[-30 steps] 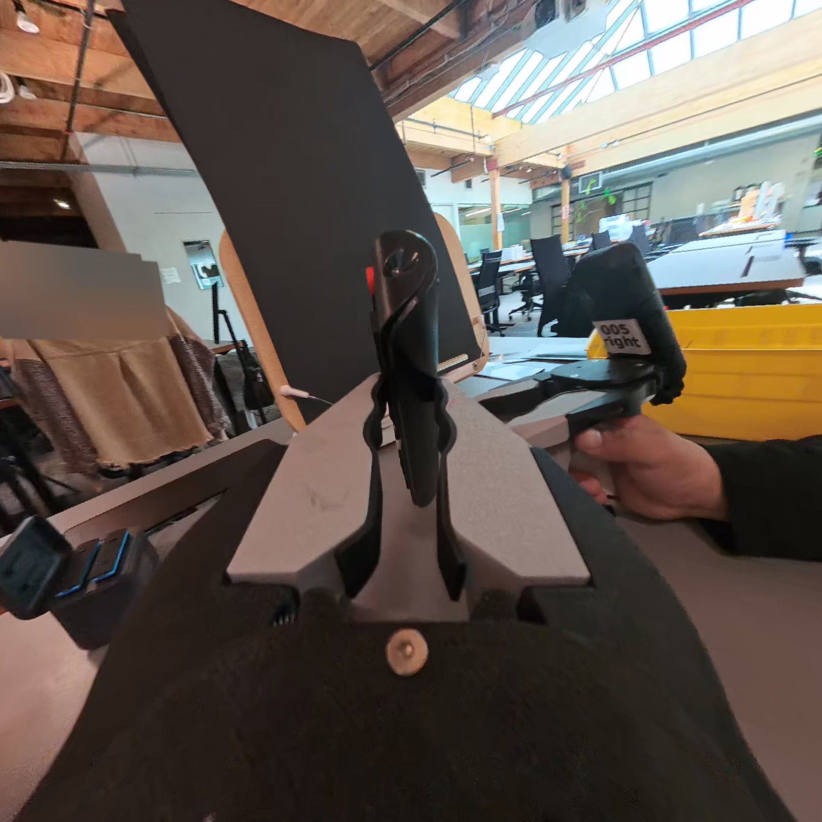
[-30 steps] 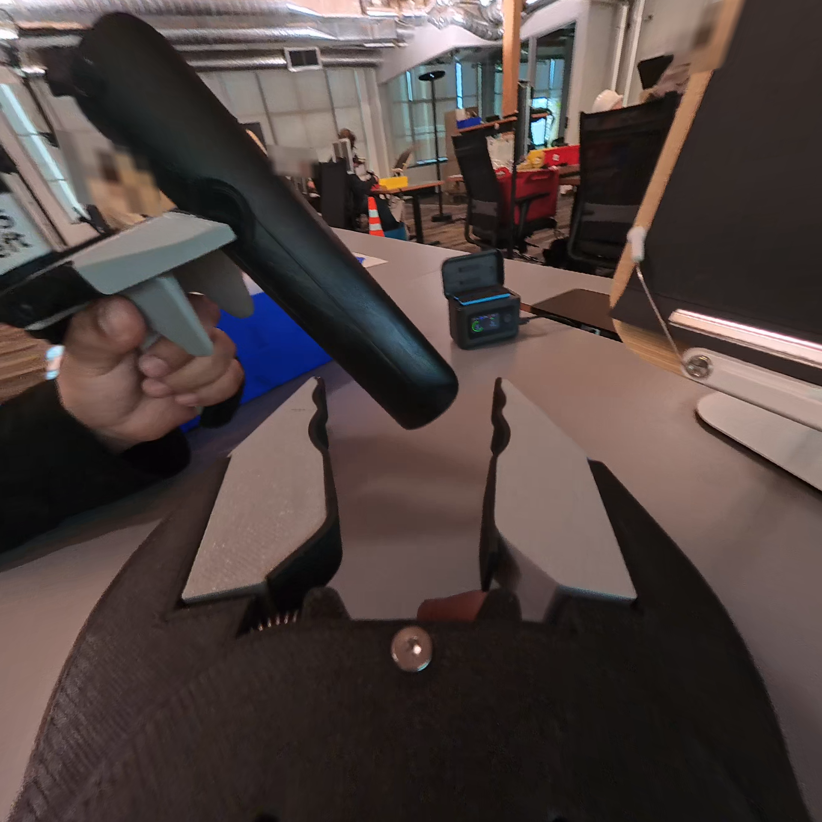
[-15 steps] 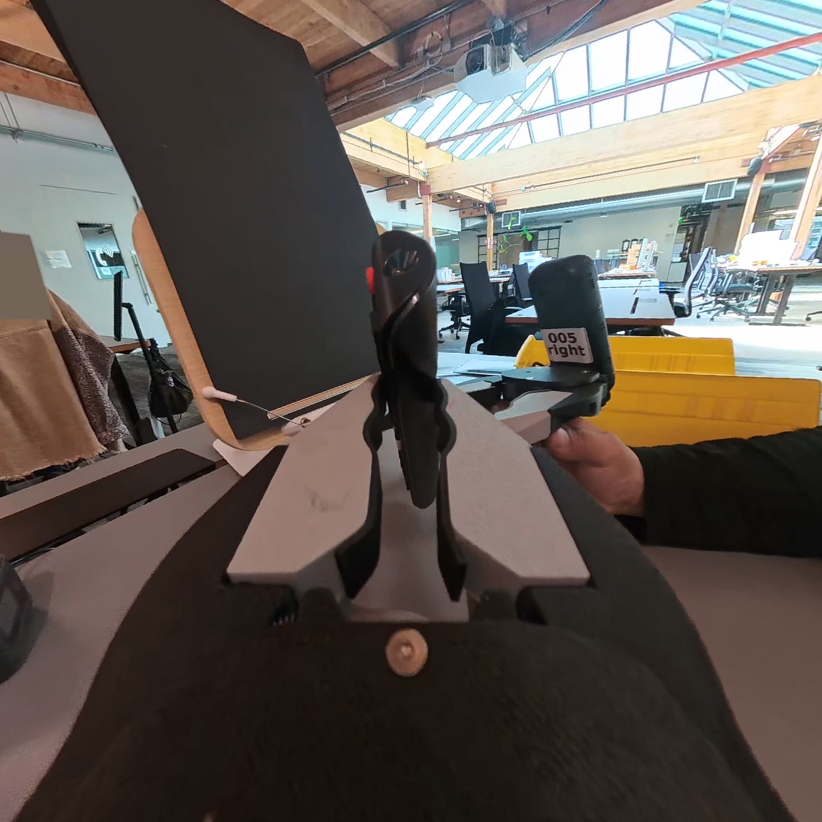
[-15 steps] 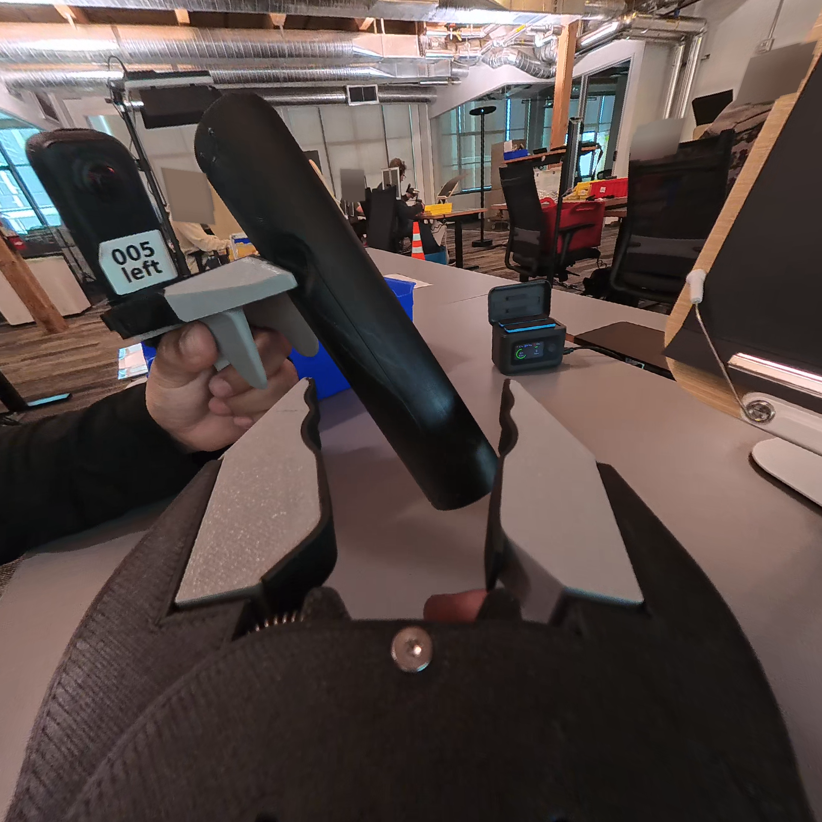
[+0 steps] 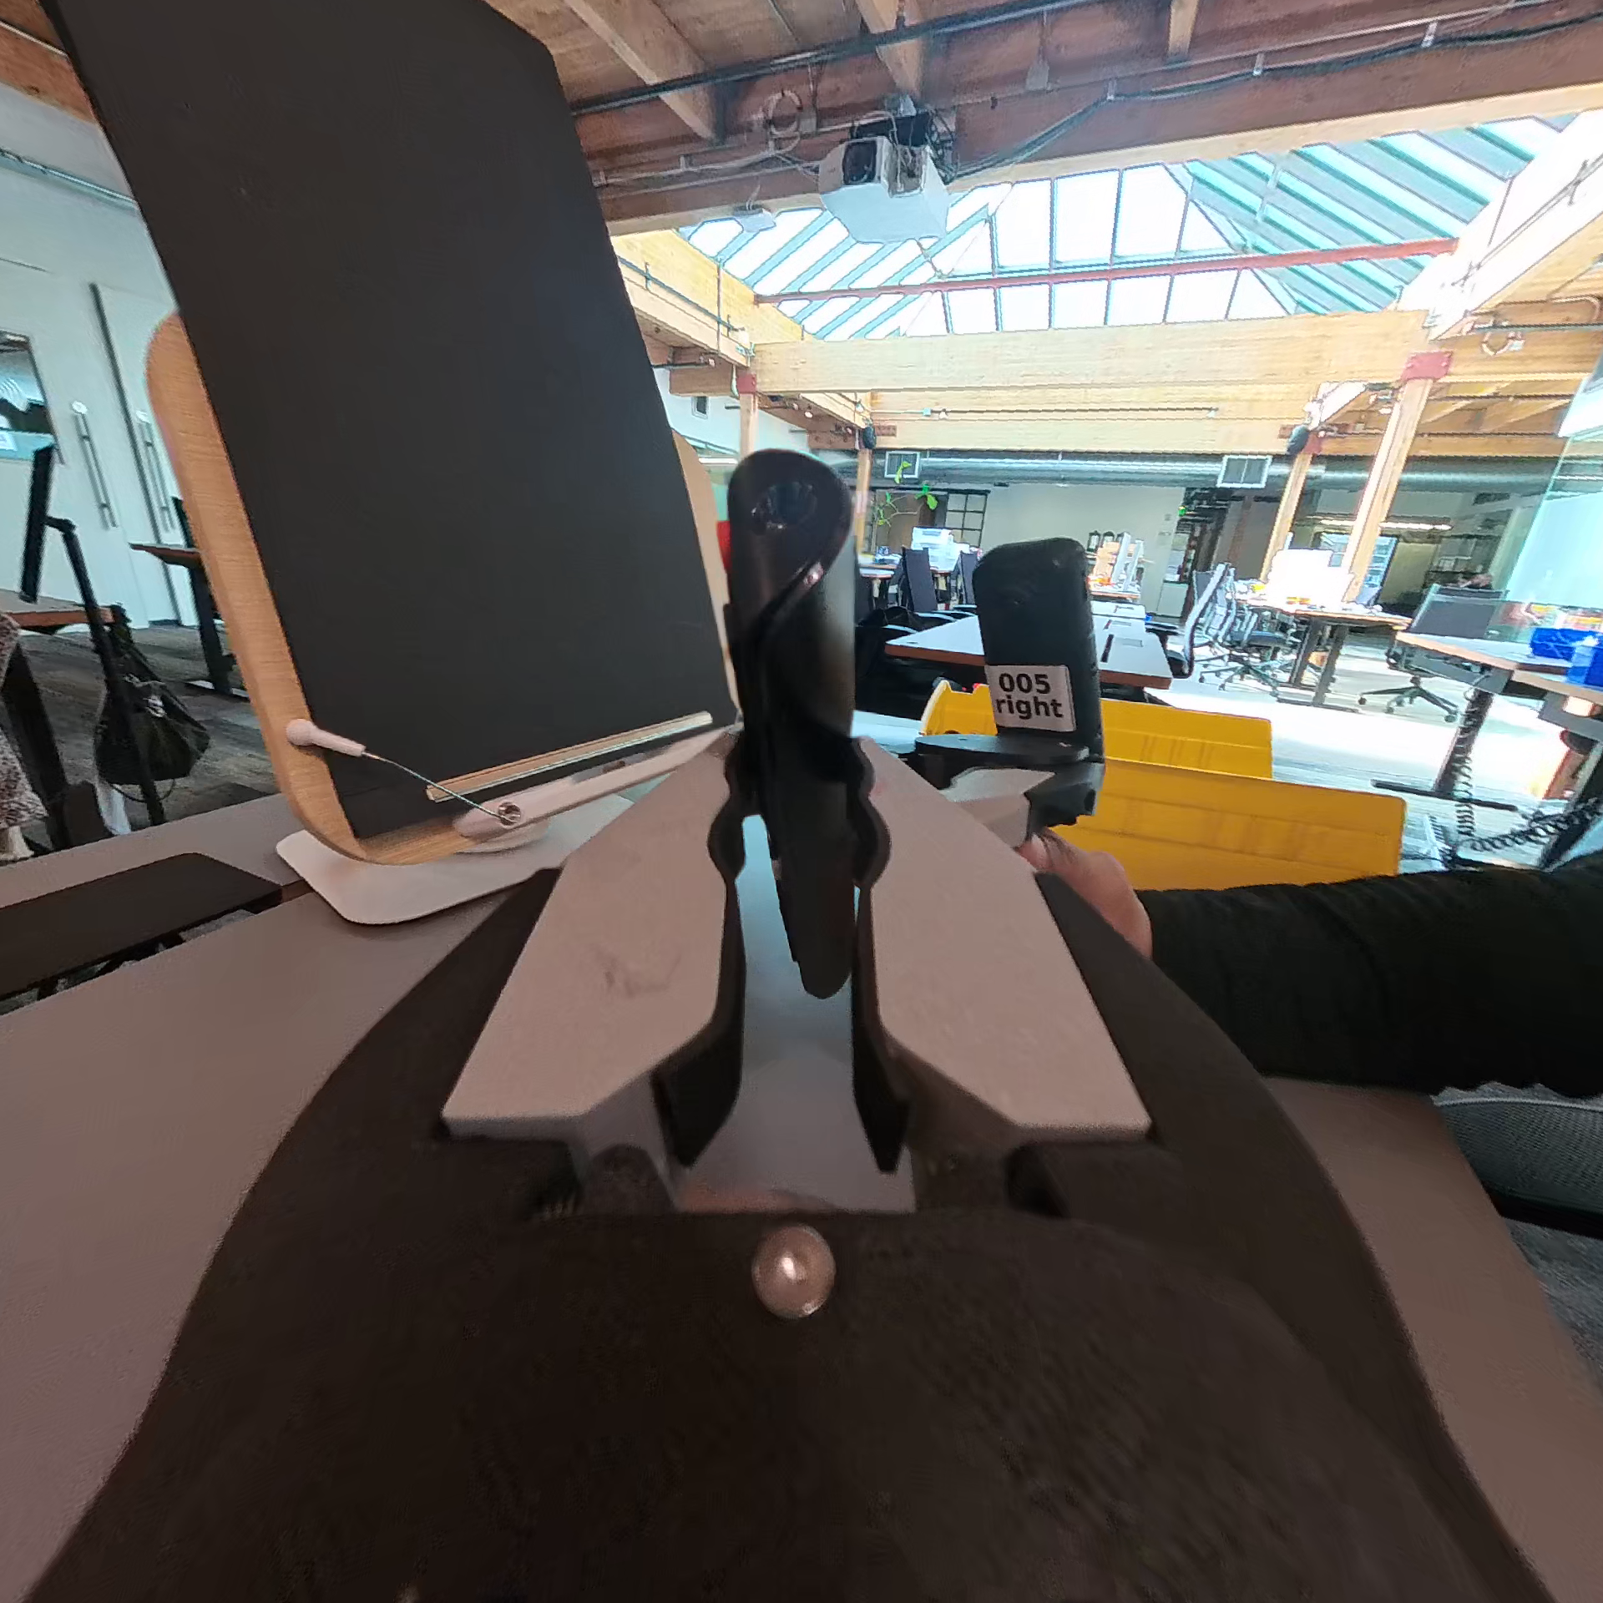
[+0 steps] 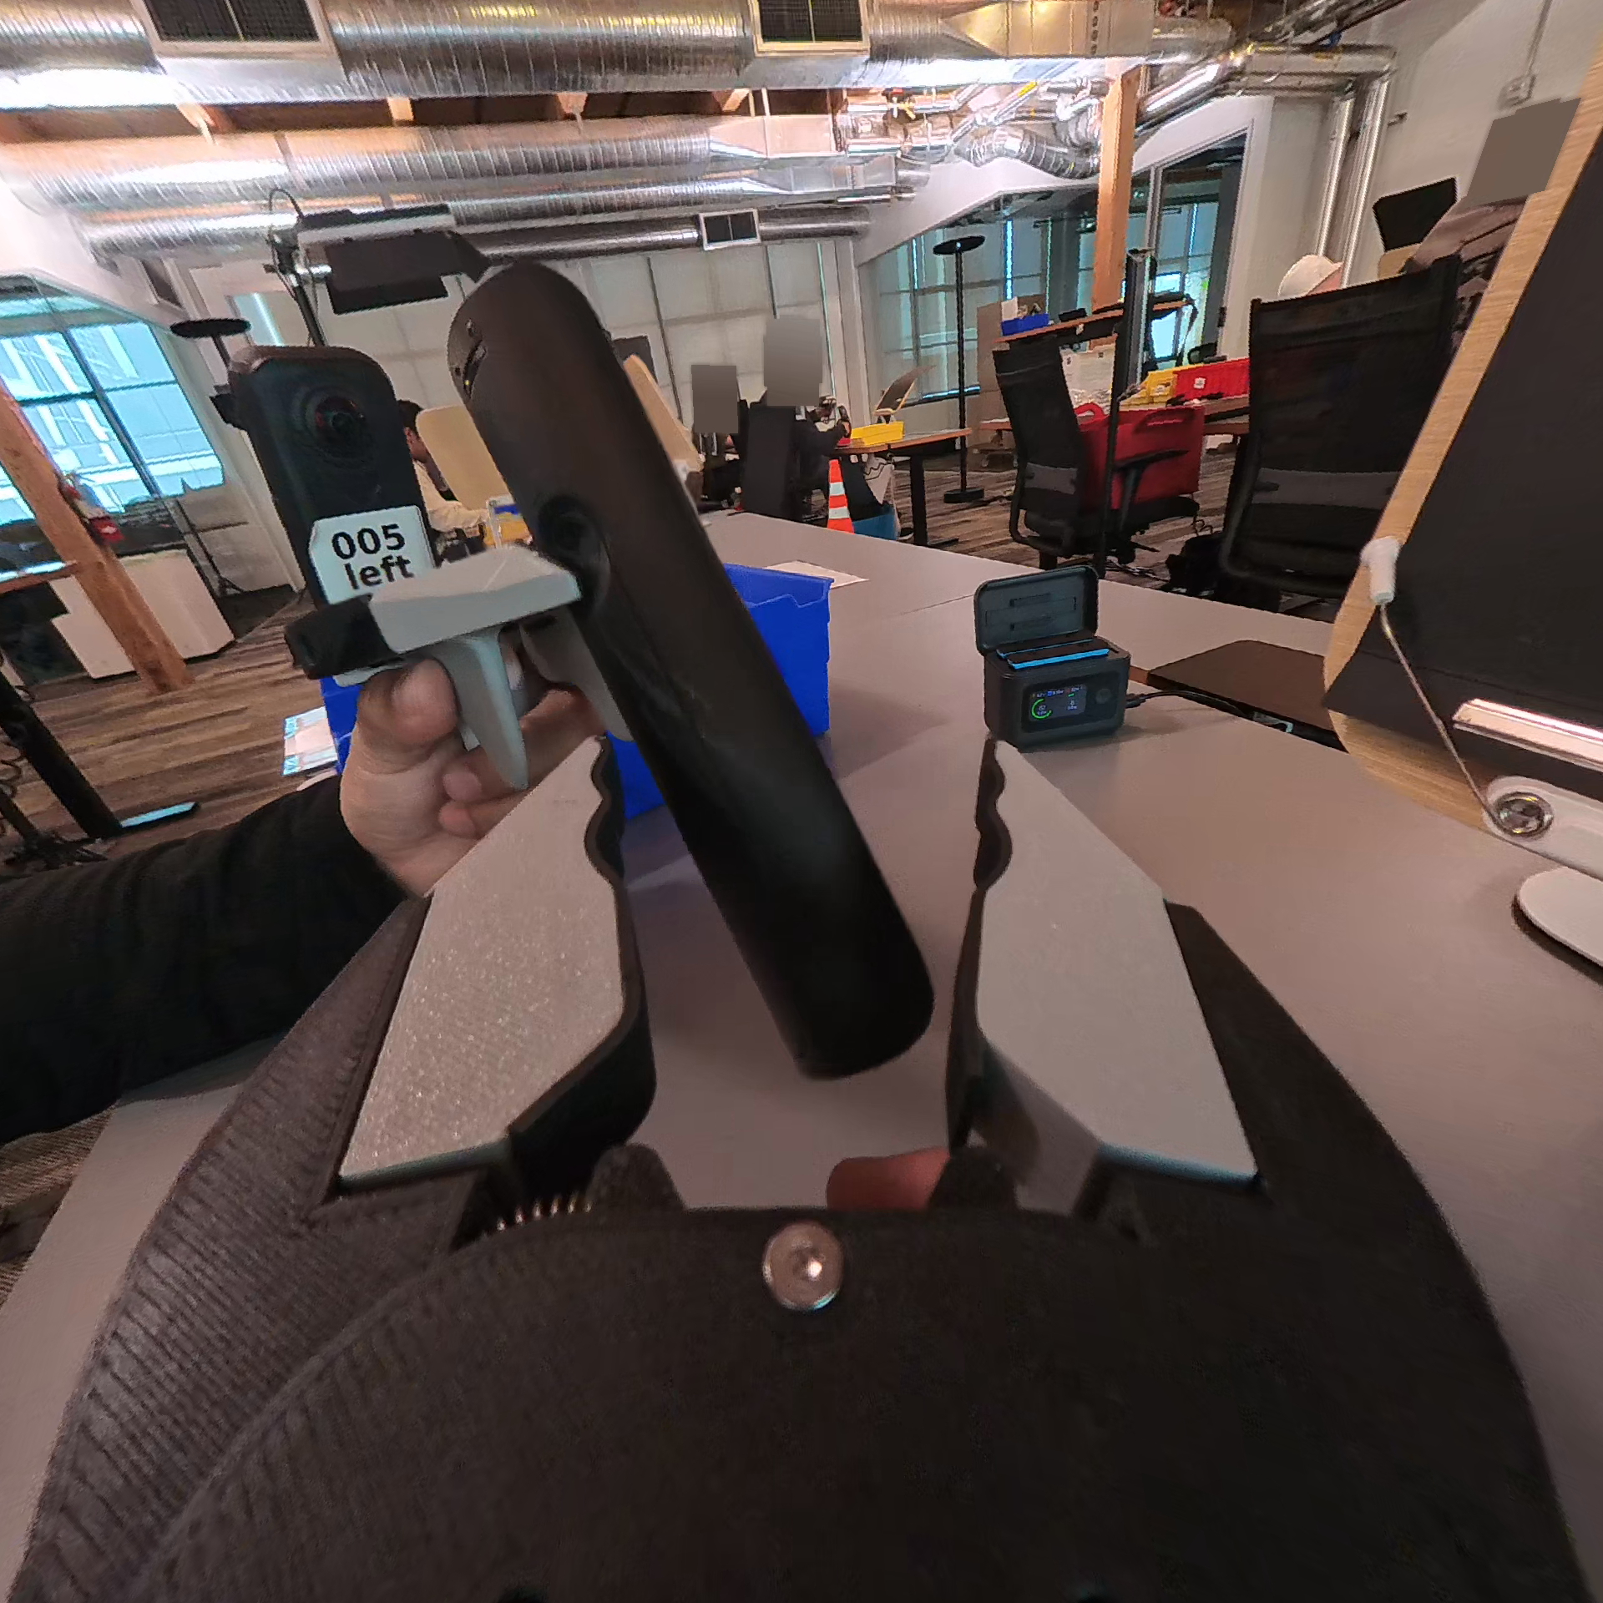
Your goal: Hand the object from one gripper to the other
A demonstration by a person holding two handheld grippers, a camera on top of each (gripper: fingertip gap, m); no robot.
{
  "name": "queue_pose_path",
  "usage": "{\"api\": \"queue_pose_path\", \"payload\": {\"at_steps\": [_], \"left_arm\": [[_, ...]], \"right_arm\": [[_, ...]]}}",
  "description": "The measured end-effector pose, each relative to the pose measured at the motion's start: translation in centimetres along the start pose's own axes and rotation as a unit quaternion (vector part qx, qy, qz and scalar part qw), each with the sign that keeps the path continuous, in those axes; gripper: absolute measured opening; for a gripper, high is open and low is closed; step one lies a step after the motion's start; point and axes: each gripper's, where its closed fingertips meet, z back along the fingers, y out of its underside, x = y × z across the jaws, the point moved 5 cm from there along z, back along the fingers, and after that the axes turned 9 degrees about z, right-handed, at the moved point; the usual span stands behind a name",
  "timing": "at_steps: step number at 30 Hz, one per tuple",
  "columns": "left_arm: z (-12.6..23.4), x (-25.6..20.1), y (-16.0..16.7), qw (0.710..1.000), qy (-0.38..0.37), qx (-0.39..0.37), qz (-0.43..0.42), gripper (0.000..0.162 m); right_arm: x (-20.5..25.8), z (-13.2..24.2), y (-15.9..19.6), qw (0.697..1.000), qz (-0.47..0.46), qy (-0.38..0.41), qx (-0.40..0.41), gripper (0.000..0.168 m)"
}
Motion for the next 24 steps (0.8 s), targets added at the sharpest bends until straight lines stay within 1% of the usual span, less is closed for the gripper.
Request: {"api": "queue_pose_path", "payload": {"at_steps": [6, 7, 10, 14, 18, 24], "left_arm": [[-0.3, -0.4, 0.4, 1.000, 0.019, 0.012, 0.003, 0.019], [-0.2, -0.4, 0.4, 1.000, 0.021, 0.011, 0.006, 0.019], [0.0, 0.1, 0.0, 1.000, 0.007, -0.002, 0.018, 0.018], [0.7, 0.9, -0.7, 0.998, 0.007, -0.027, 0.053, 0.019], [0.5, 0.6, -0.6, 0.998, 0.009, -0.026, 0.048, 0.019], [0.2, -0.5, -0.6, 0.998, 0.038, -0.025, 0.039, 0.018]], "right_arm": [[0.2, 0.1, -0.1, 1.000, -0.001, -0.008, 0.001, 0.079], [0.4, 0.1, -0.1, 1.000, 0.000, -0.015, 0.001, 0.076], [1.0, 0.0, -0.2, 0.999, -0.003, -0.038, -0.002, 0.075], [1.0, -0.1, 0.0, 0.999, -0.003, -0.038, 0.004, 0.073], [0.8, -0.2, 0.0, 0.999, -0.013, -0.040, 0.002, 0.070], [1.5, -0.5, 0.6, 0.997, -0.008, -0.068, 0.025, 0.058]]}}
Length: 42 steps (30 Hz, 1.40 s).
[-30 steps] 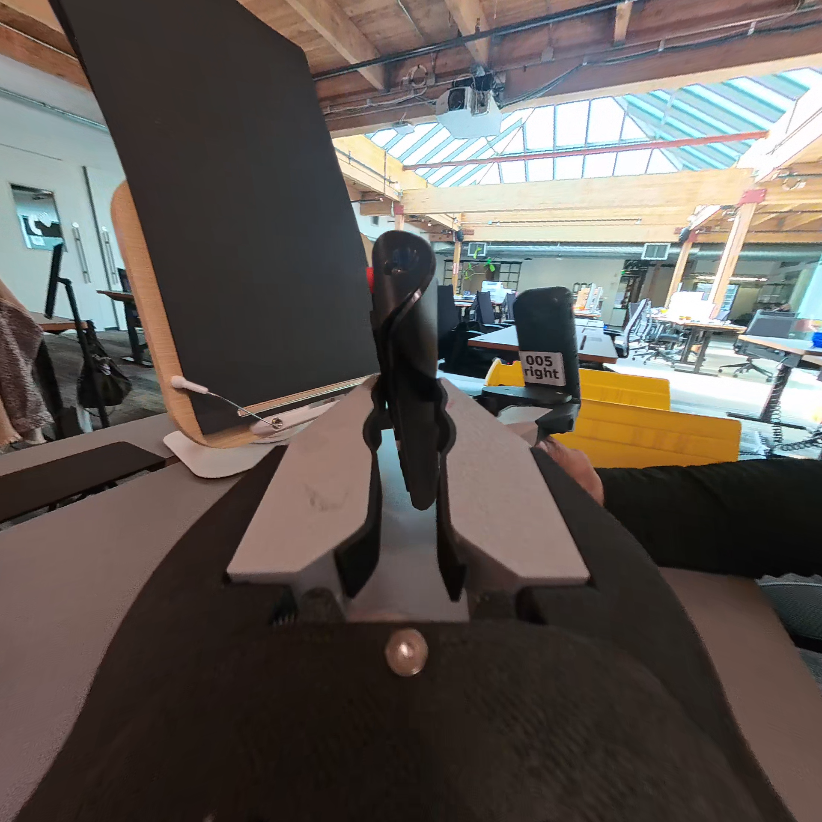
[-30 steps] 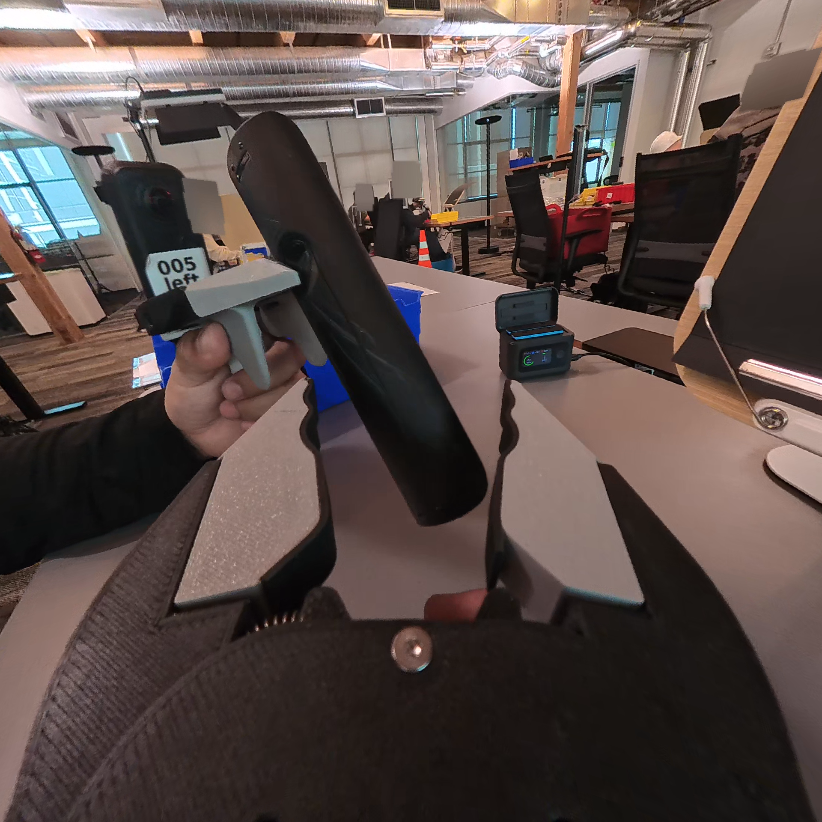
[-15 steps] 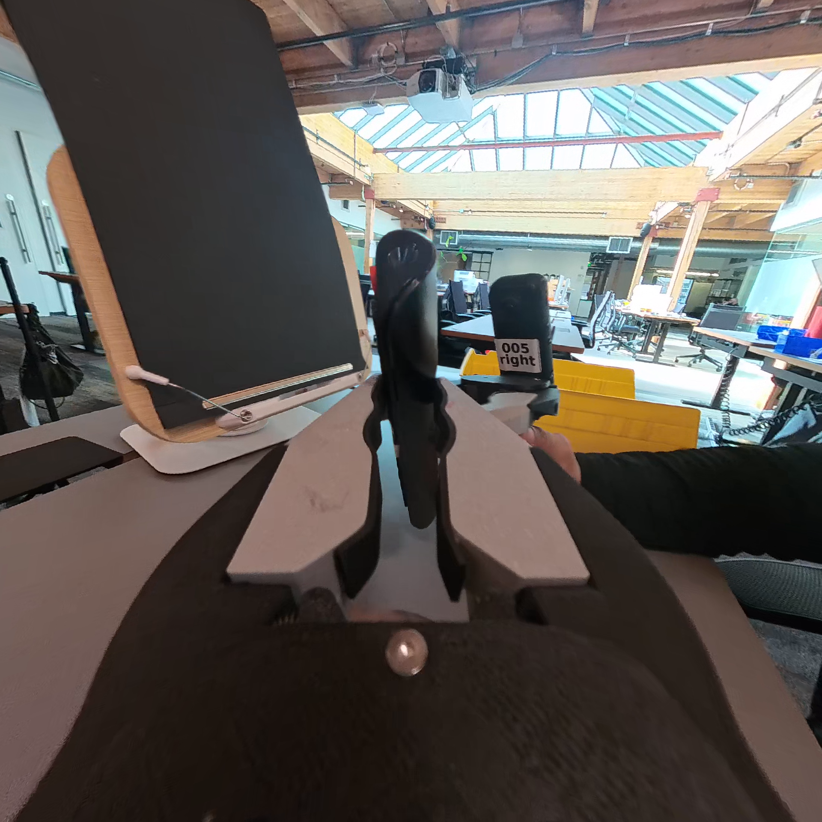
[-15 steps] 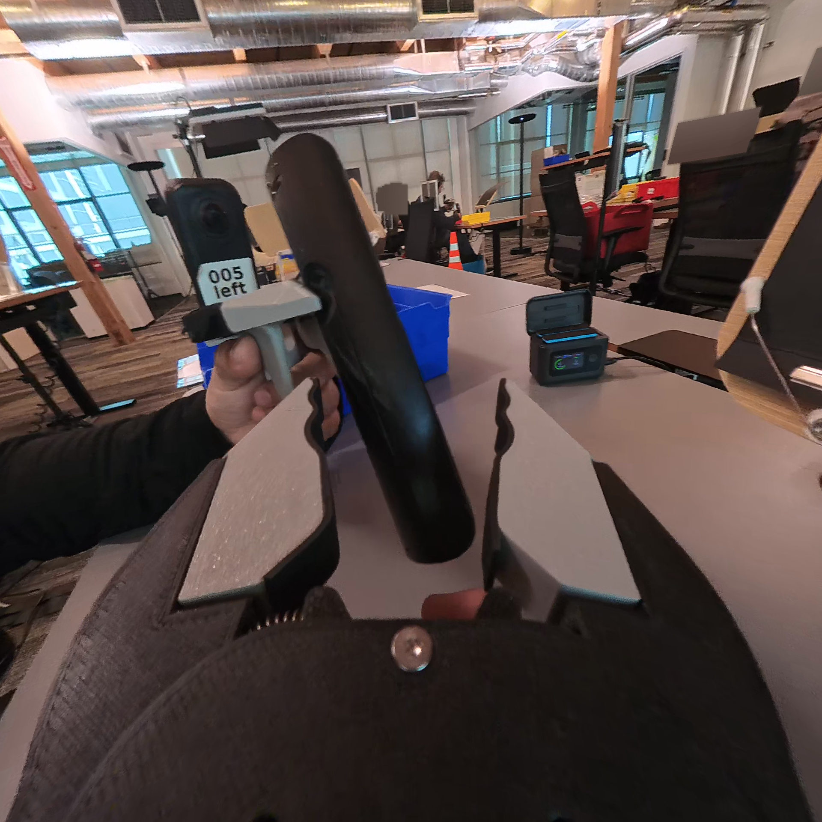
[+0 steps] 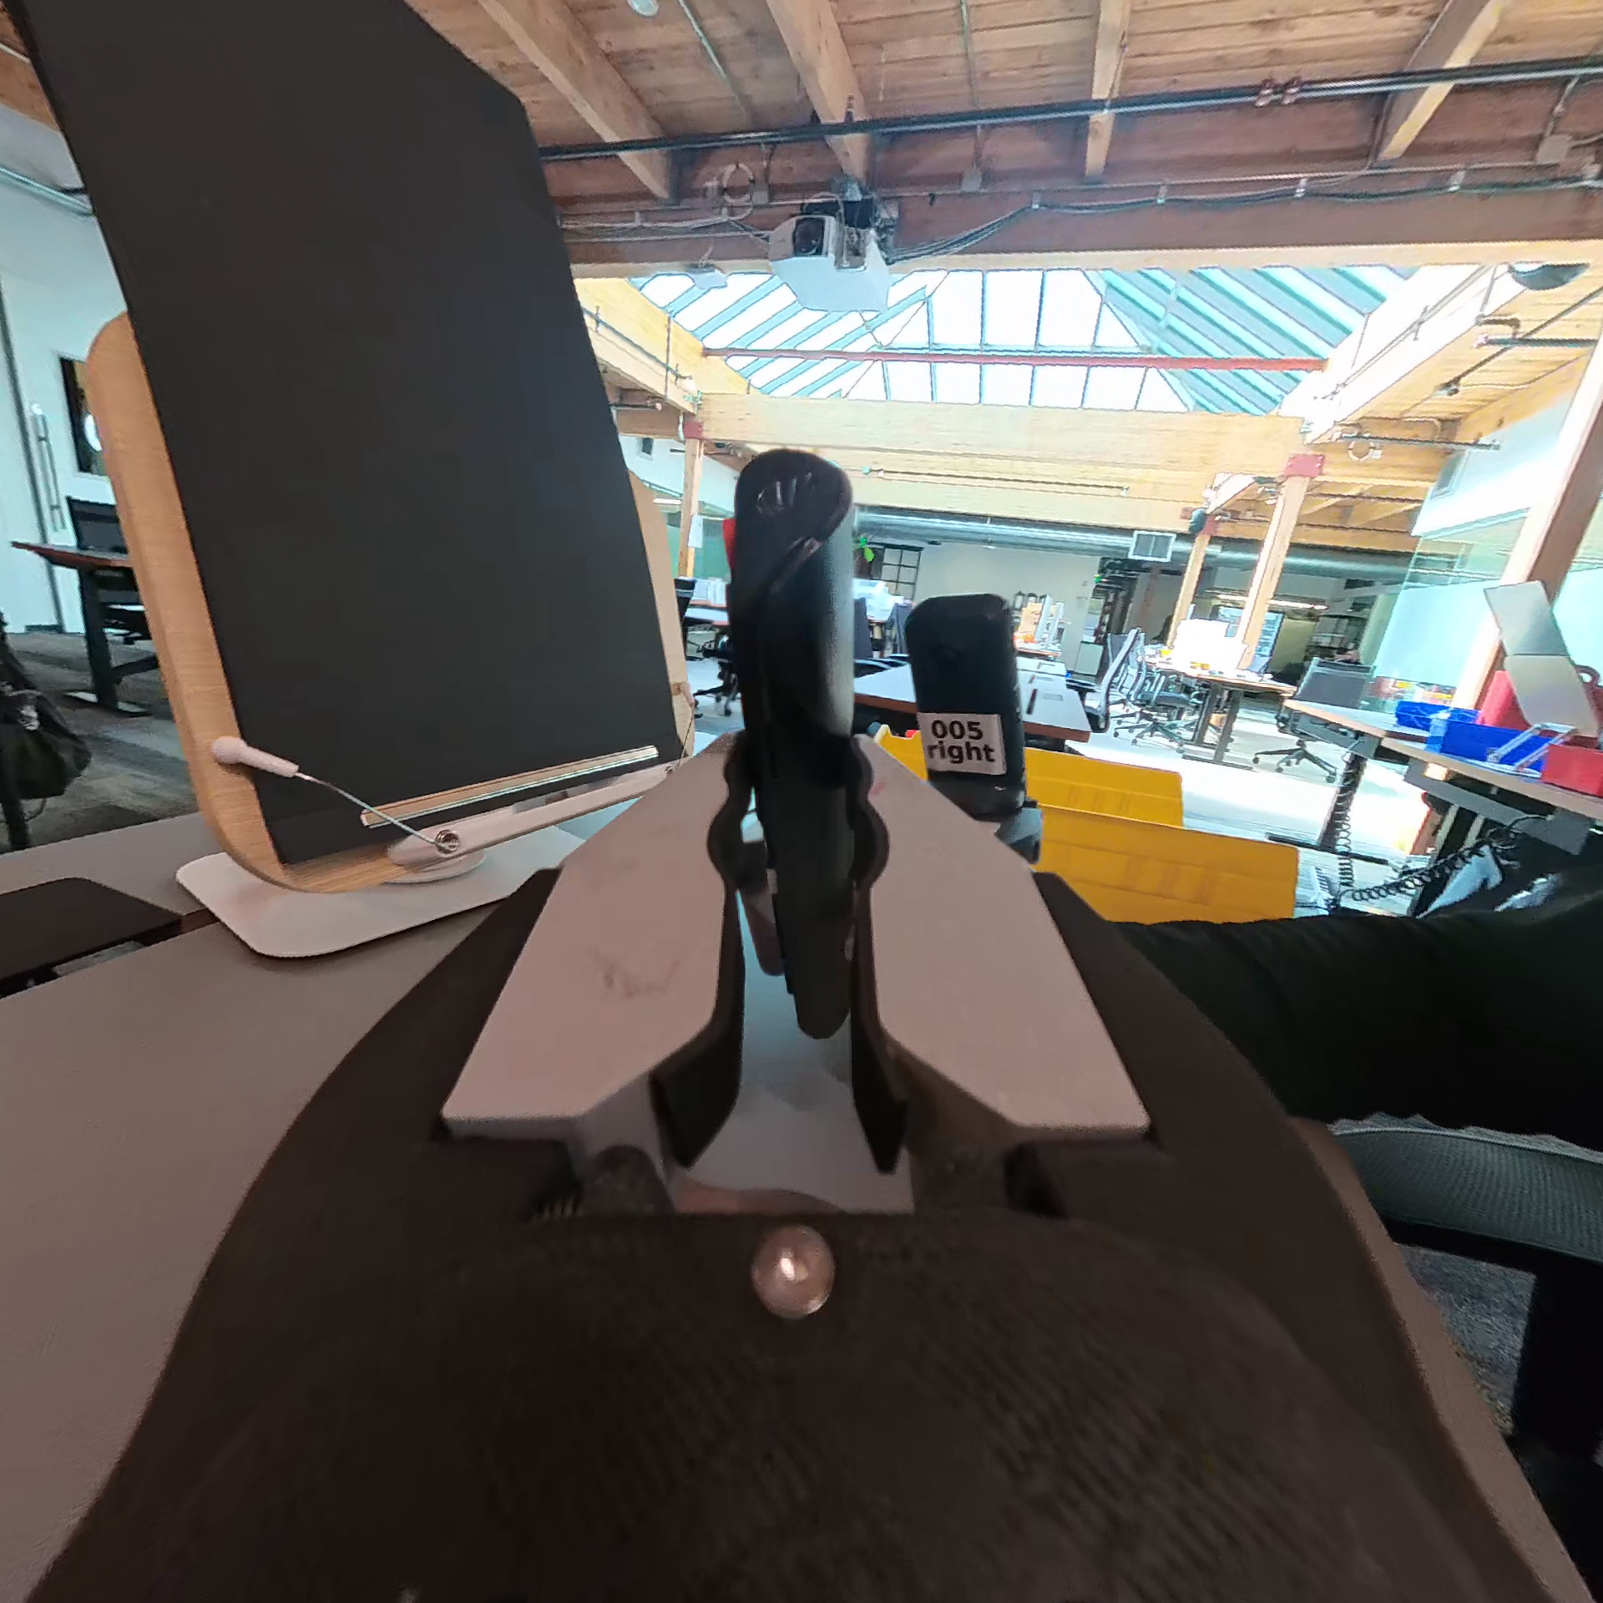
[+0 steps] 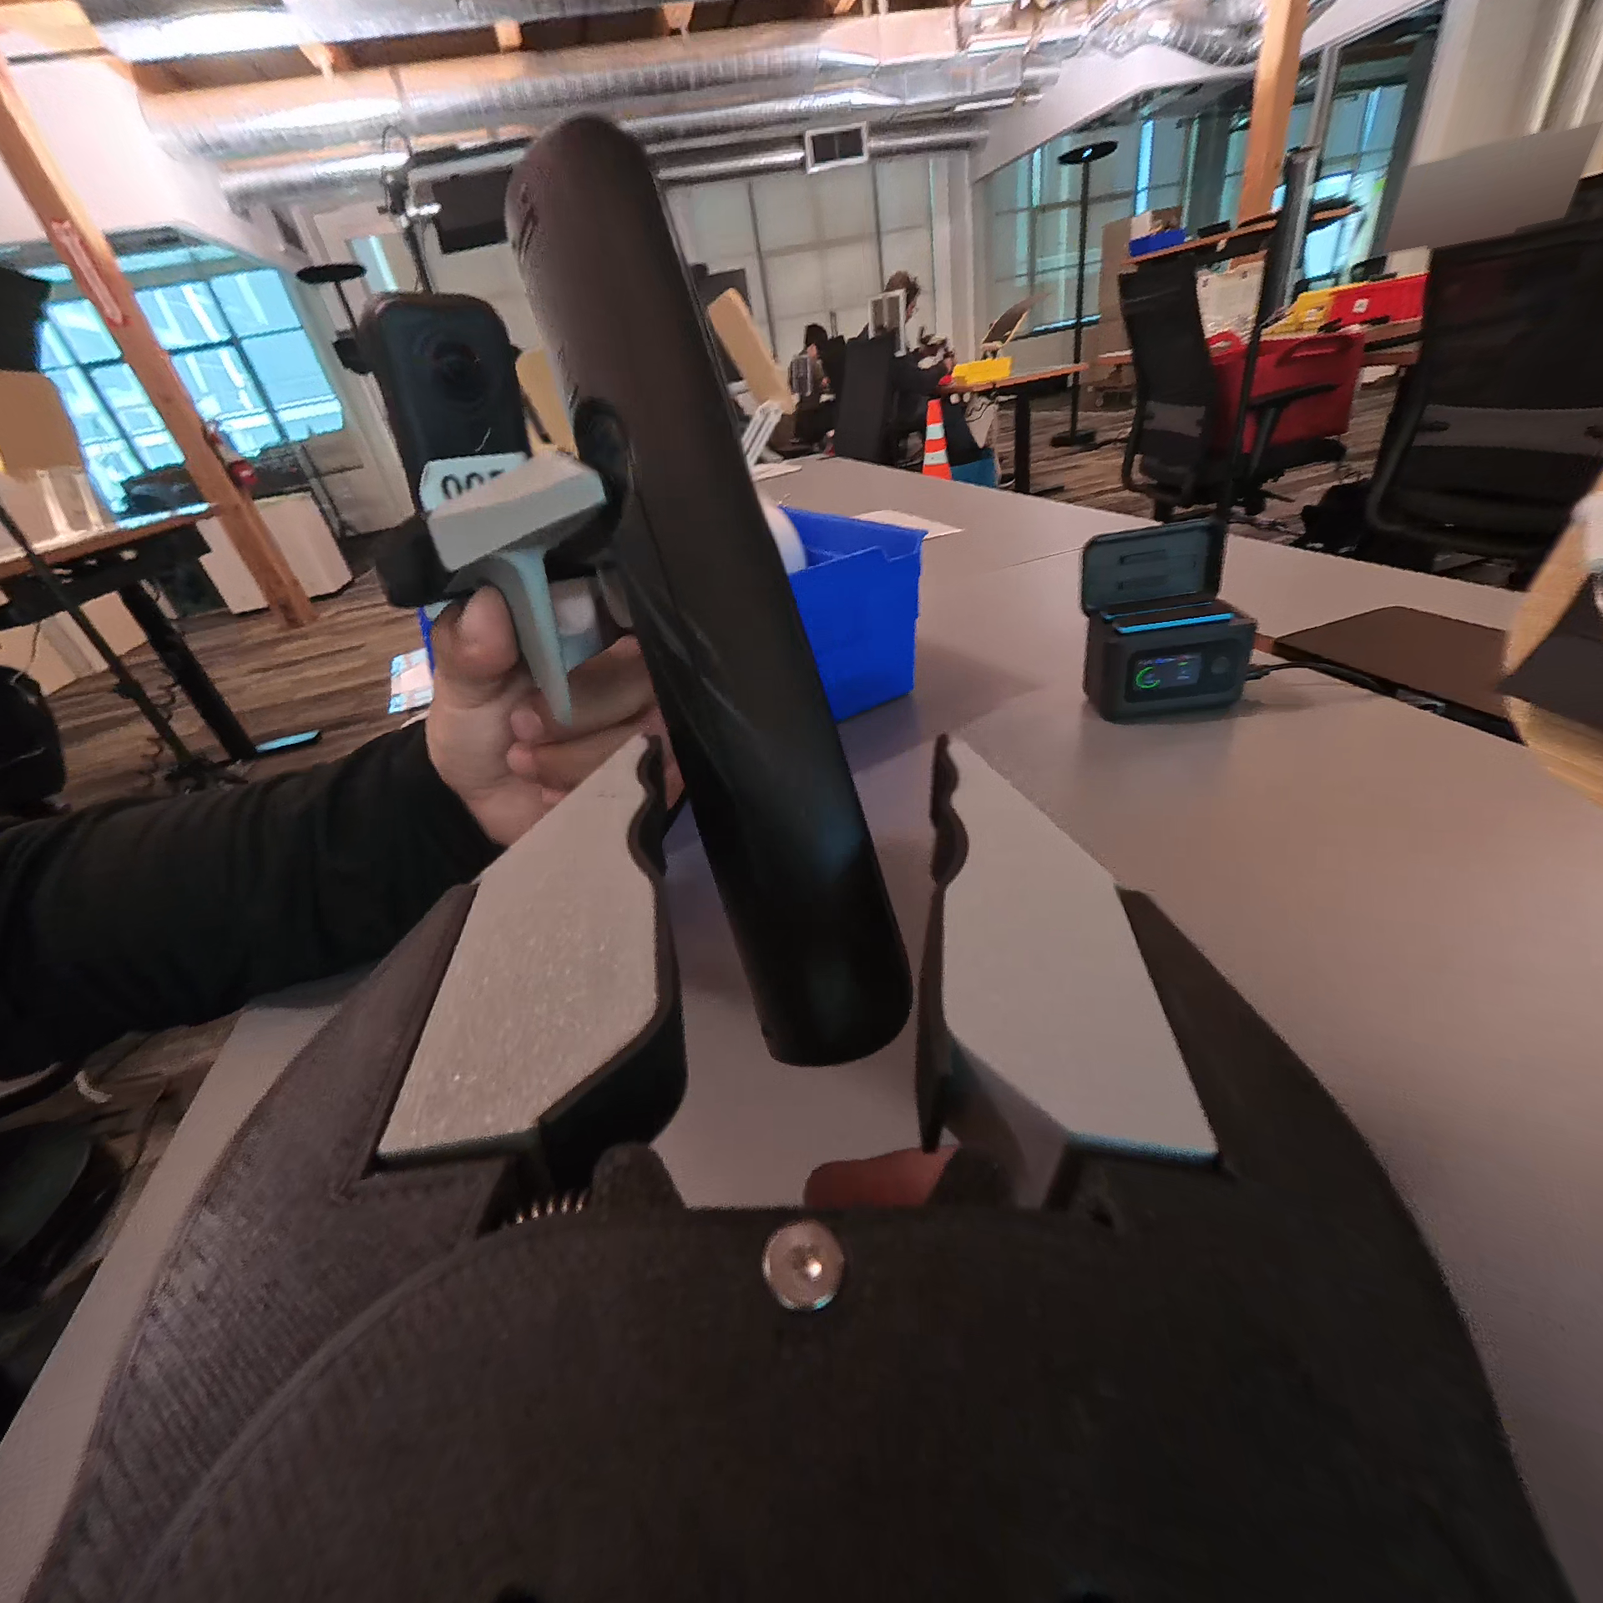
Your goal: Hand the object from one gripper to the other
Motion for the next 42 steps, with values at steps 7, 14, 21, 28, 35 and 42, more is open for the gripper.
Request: {"api": "queue_pose_path", "payload": {"at_steps": [7, 14, 21, 28, 35, 42], "left_arm": [[0.5, 1.1, -0.5, 0.999, -0.037, -0.023, 0.021, 0.024], [0.6, 2.5, 0.0, 0.993, -0.113, -0.020, 0.007, 0.040], [0.9, 4.0, 0.4, 0.988, -0.141, -0.002, 0.070, 0.065], [0.4, 4.6, 1.7, 0.973, -0.093, 0.018, 0.210, 0.092], [0.4, 4.4, 1.8, 0.961, -0.065, 0.010, 0.268, 0.041], [0.3, 4.6, 4.9, 0.944, -0.071, 0.131, 0.295, 0.024]], "right_arm": [[1.0, 0.1, -0.5, 0.999, 0.009, -0.046, -0.005, 0.030], [-0.2, 0.7, -0.6, 0.997, 0.060, 0.028, 0.028, 0.029], [-2.3, 2.0, -0.1, 0.838, 0.426, 0.280, 0.194, 0.029], [-0.9, 1.8, -1.1, 0.637, 0.657, 0.344, 0.209, 0.029], [-0.6, 0.8, 0.5, 0.577, 0.715, 0.323, 0.225, 0.022], [-2.1, 0.6, 2.2, 0.577, 0.715, 0.304, 0.252, 0.022]]}}
